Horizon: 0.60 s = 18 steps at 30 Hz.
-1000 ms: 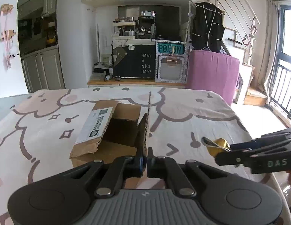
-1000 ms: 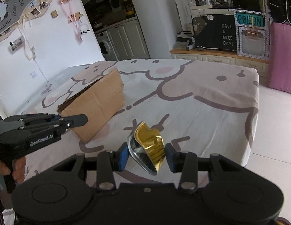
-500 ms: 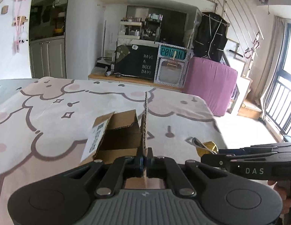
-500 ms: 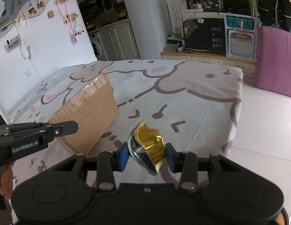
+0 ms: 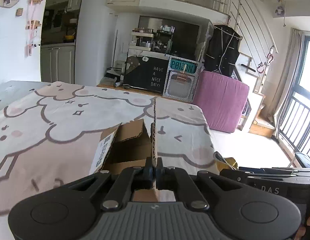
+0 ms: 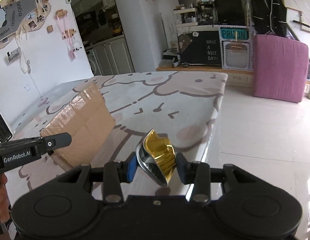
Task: Collect trash
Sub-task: 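Carry the cardboard box and gold wrapper with both tools over the yellow wastebasket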
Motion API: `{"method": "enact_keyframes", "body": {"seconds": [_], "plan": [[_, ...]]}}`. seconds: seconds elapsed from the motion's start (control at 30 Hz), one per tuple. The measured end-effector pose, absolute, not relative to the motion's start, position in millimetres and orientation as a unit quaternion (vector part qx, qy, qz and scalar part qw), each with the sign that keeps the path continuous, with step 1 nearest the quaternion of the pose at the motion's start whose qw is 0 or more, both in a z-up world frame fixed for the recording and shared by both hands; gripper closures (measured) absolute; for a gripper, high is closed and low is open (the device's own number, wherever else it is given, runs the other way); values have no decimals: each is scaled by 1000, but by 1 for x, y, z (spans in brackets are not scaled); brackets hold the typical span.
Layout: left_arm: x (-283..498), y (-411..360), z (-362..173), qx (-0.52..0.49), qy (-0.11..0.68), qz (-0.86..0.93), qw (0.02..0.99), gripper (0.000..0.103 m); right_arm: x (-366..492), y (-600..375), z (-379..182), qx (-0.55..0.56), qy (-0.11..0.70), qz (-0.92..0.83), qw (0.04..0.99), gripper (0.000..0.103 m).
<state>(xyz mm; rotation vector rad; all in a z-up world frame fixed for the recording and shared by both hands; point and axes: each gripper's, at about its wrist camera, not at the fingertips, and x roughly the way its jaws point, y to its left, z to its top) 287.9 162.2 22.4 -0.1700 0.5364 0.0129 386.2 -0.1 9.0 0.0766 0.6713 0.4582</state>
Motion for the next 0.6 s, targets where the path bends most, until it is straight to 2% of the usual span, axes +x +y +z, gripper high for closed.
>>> {"method": "enact_keyframes", "body": {"seconds": [0.6], "plan": [[200, 101, 46, -59, 233, -26, 970, 101, 284, -65, 31, 52, 266, 185, 944, 61]]}}
